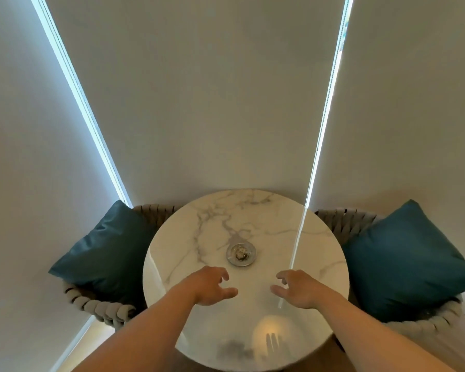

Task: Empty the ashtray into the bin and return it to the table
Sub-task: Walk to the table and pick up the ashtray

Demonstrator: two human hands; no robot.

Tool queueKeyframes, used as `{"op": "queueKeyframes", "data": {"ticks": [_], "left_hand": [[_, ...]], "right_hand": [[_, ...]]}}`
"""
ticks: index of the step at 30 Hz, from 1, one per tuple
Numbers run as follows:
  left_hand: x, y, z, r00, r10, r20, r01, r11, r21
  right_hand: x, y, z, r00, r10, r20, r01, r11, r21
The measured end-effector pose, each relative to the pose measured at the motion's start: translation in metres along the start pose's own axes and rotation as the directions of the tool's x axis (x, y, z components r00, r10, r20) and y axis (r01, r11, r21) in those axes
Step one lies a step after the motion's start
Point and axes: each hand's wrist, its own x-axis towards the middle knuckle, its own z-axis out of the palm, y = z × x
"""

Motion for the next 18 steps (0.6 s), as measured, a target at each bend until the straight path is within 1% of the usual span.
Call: {"op": "queueKeyframes", "data": {"ticks": [3, 8, 12, 15, 18], "left_hand": [[0.021, 0.012, -0.029, 0.998, 0.014, -0.053, -0.015, 1.0, -0.009], [0.045, 0.027, -0.082, 0.992, 0.043, -0.118, -0.04, 0.999, 0.022], [0.058, 0.033, -0.128, 0.978, 0.097, -0.184, -0.087, 0.994, 0.065], [0.062, 0.033, -0.155, 0.965, 0.133, -0.226, -0.121, 0.99, 0.067], [0.068, 0.023, -0.163, 0.966, 0.143, -0.217, -0.134, 0.989, 0.057]], "right_hand": [[0.02, -0.003, -0.038, 0.999, -0.031, -0.041, 0.029, 0.999, -0.037], [0.045, -0.016, -0.097, 0.99, -0.072, -0.117, 0.064, 0.995, -0.073], [0.062, -0.031, -0.137, 0.974, -0.103, -0.203, 0.083, 0.991, -0.108], [0.071, -0.045, -0.154, 0.968, -0.1, -0.231, 0.082, 0.993, -0.089], [0.081, -0.055, -0.152, 0.971, -0.095, -0.218, 0.076, 0.993, -0.093]]}}
